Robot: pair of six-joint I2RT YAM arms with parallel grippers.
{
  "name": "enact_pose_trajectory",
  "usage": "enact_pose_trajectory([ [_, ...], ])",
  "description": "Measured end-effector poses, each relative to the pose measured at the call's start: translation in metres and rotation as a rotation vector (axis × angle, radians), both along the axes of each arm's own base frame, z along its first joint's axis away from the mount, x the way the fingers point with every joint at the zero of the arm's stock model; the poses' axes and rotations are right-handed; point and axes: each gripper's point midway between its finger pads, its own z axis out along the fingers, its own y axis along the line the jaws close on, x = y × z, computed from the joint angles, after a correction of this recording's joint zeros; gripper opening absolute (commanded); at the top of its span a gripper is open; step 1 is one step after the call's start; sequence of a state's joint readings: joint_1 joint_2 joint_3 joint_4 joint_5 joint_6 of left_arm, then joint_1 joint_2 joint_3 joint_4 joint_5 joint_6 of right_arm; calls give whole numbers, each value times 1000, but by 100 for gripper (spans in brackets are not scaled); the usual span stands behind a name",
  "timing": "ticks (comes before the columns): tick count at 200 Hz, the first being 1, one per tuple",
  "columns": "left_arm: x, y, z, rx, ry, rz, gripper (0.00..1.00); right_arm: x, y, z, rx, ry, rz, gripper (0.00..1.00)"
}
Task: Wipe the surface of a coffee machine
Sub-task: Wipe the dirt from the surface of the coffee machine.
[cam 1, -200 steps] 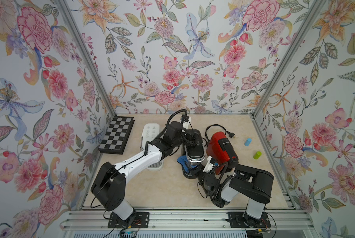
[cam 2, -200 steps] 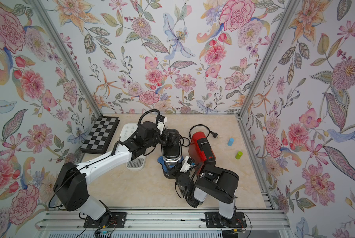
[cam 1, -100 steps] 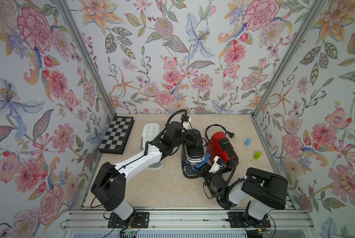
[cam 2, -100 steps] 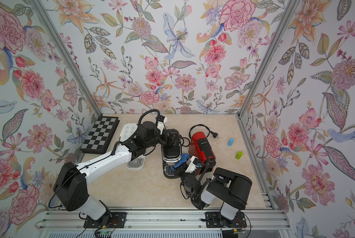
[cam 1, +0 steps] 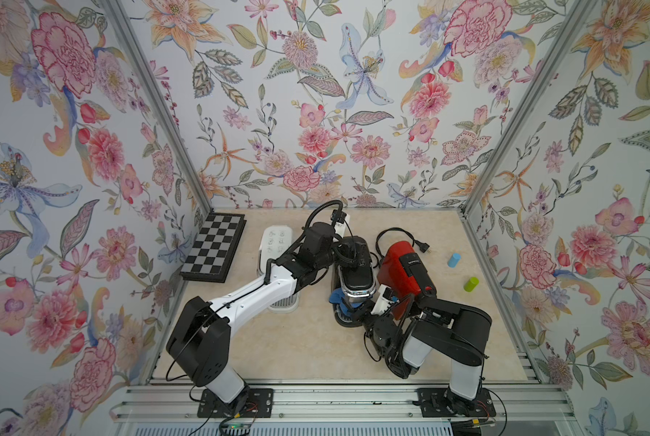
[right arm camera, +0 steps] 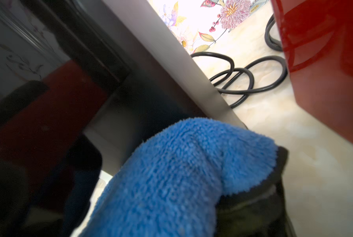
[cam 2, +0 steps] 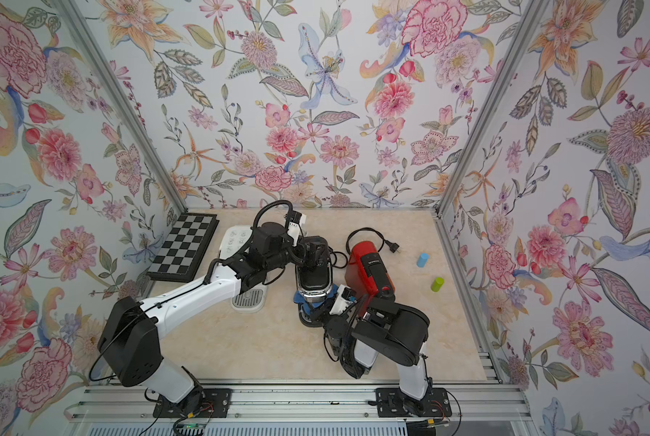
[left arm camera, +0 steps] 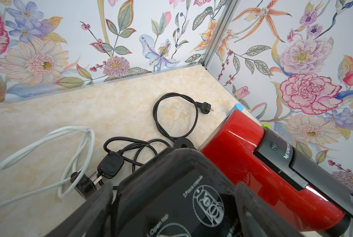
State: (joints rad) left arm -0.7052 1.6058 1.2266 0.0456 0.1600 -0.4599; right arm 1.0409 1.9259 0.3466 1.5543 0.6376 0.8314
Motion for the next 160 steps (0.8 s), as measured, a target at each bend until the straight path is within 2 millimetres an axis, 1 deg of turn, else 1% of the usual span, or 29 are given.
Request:
enact_pose_trajectory([
  [31,0,0,0,0,0,1,93,1,11,-8,15,16,21,0],
  [72,7,3,1,-5,-12,19,93,7,25,-14,48,29,26,0],
  [121,8,3,1,-5,-13,22,93,8,27,-14,78,40,23,0],
  [139,8,3,1,-5,-13,22,93,7,24,-7,76,38,24,0],
  [160,8,3,1,-5,-13,22,93,7,23,20,116,1,26,0],
])
